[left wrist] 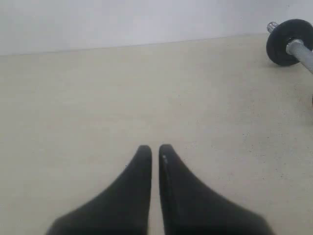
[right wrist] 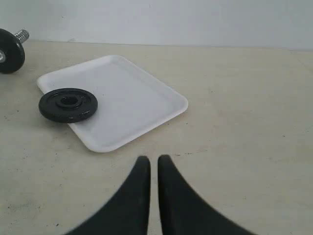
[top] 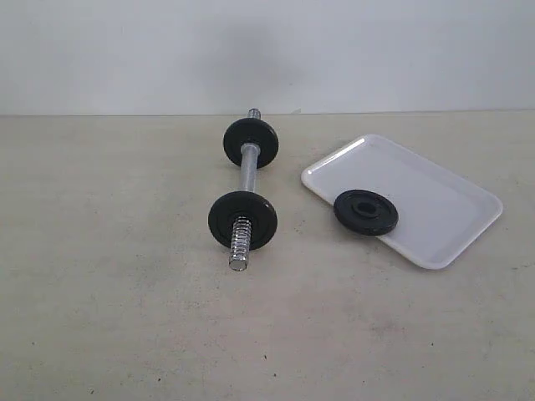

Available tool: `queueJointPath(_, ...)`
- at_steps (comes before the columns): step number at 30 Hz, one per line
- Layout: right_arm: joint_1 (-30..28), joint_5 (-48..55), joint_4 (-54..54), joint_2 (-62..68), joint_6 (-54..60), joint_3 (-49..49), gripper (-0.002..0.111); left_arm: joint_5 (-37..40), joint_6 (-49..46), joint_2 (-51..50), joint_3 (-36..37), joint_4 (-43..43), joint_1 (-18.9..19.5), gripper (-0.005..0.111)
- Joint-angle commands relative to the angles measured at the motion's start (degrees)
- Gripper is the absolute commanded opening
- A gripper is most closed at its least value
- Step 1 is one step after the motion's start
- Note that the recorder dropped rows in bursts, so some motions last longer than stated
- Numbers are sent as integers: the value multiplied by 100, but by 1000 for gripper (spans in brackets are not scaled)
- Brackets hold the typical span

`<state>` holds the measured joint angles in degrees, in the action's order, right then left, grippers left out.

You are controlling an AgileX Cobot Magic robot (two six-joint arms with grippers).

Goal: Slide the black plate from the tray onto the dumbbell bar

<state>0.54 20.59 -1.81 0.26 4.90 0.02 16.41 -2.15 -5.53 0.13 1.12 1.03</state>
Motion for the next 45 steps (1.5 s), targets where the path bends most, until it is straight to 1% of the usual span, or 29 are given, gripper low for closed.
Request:
queueJointPath(1, -2, -25, -2, -26, 11, -2, 4, -49, 47, -30, -13, 7, -32, 4)
queueJointPath(7, -2, -114, 147, -26, 22, -2, 4, -49, 47, -30, -13, 7, -32, 4)
queueJointPath(15, -2, -1046, 147, -26, 22, -2, 4, -49, 47, -30, -13, 7, -32, 4)
queueJointPath(22, -2, -1135, 147, -26, 22, -2, 4, -141, -87, -30, -13, 21, -32, 4)
queueJointPath(24, -2, -1261, 147, -26, 11, -2, 4, -602, -174, -30, -13, 21, -32, 4)
queueJointPath(26, -2, -1668, 79, -26, -40, -2, 4, -1409, -172, -30, -13, 21, -32, 4)
queueJointPath(29, -2, -2722, 63, -26, -594, -2, 4, -3148, -172, -30, -13, 21, -32, 4)
queueJointPath(31, -2, -3573, 63, -26, -689, -2, 4, -4390, -172, -30, -13, 21, -32, 4)
queueJointPath(34, -2, -4740, 63, -26, -862, -2, 4, -5792, -172, -30, -13, 21, -32, 4)
queueJointPath(37, -2, -5828, 74, -26, -1345, -2, 4, -6463, 39, -30, -13, 147, -32, 4)
queueJointPath(40, -2, -6516, 74, -26, -1399, -2, 4, -6759, 128, -30, -13, 403, -32, 4)
queueJointPath(45, -2, -6794, 61, -26, -1426, -2, 4, -7141, 215, -30, -13, 1025, -32, 4)
